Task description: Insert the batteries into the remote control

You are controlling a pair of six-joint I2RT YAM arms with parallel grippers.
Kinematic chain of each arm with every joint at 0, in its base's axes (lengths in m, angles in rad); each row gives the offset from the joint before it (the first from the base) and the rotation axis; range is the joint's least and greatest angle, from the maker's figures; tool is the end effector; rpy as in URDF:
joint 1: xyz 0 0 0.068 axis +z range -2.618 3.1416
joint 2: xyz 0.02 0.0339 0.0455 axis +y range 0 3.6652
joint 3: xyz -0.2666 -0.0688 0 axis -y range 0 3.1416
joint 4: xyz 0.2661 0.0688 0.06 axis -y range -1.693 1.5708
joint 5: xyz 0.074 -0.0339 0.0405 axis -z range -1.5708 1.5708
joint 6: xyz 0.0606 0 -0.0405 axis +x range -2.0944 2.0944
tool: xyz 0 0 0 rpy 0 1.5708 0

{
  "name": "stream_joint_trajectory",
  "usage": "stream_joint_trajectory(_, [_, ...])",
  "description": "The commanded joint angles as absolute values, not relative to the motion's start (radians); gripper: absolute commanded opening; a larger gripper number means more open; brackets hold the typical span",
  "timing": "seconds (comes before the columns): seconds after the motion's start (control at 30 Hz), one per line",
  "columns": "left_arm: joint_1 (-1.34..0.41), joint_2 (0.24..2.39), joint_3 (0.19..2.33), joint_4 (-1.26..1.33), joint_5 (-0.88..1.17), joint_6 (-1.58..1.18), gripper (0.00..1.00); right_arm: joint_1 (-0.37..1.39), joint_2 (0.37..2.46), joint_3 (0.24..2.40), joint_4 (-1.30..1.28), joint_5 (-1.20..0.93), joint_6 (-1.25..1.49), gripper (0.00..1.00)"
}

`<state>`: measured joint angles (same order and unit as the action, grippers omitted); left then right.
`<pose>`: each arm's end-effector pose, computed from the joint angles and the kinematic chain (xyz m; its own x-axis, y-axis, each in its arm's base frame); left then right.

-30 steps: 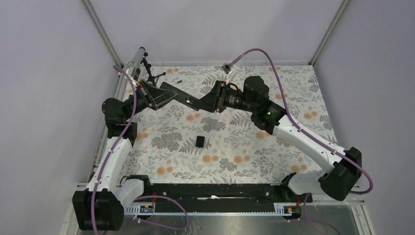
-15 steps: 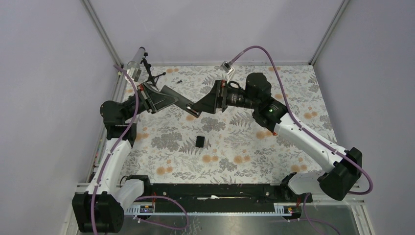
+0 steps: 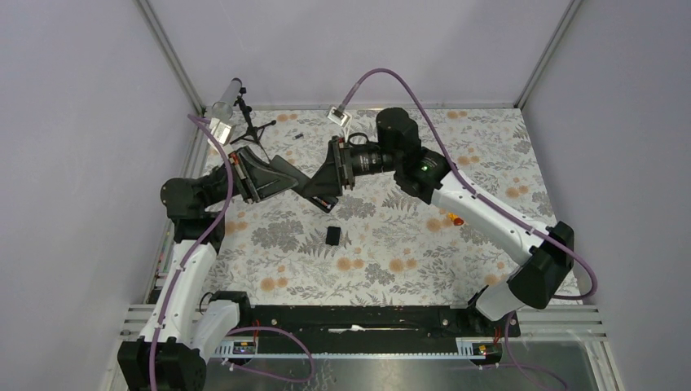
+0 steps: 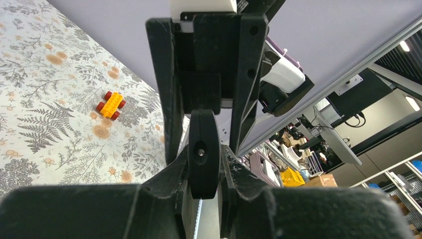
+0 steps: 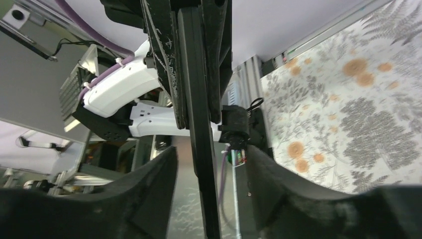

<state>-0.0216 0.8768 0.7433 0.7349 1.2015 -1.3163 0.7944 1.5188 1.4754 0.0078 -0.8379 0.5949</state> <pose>0.1990 -0.0608 0.3967 -0.6091 -0.3363 -0.7182 0.7430 0.0748 -0.6651 0.2405 0.3091 0.4241 -0.5798 -0.0553 -0.8129 -0.8124 -0.0364 0.5820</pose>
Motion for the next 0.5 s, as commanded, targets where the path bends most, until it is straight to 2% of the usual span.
stream_joint_trajectory(0.0, [-0.025, 0.868, 0.754, 0.707, 1.208, -1.253, 0.00, 0.811, 1.540, 1.523, 0.033, -0.896, 0.596, 0.49])
stream_joint_trajectory(0.1, [-0.025, 0.870, 0.766, 0.659, 1.203, -1.227, 0.04, 0.811, 1.540, 1.517, 0.057, -0.903, 0.608, 0.29])
stream_joint_trajectory(0.2, [-0.025, 0.866, 0.775, 0.607, 1.190, -1.199, 0.18, 0.811, 1.537, 1.508, 0.064, -0.882, 0.610, 0.17])
stream_joint_trajectory(0.23, [-0.025, 0.863, 0.777, 0.593, 1.184, -1.188, 0.28, 0.811, 1.530, 1.501, 0.072, -0.865, 0.616, 0.15])
stream_joint_trajectory(0.3, [-0.025, 0.847, 0.783, 0.535, 1.159, -1.143, 0.57, 0.809, 1.518, 1.481, 0.092, -0.822, 0.635, 0.12])
stream_joint_trajectory(0.33, [-0.025, 0.837, 0.794, 0.422, 1.131, -1.060, 0.75, 0.806, 1.509, 1.474, 0.093, -0.786, 0.643, 0.12])
stream_joint_trajectory(0.37, [-0.025, 0.823, 0.817, 0.304, 1.099, -0.975, 0.87, 0.802, 1.502, 1.464, 0.097, -0.751, 0.653, 0.11])
stream_joint_trajectory(0.4, [-0.025, 0.811, 0.849, 0.150, 1.054, -0.865, 0.95, 0.795, 1.491, 1.452, 0.100, -0.716, 0.665, 0.12])
stream_joint_trajectory(0.47, [-0.025, 0.798, 0.924, -0.118, 0.952, -0.670, 0.99, 0.774, 1.468, 1.419, 0.101, -0.645, 0.686, 0.12])
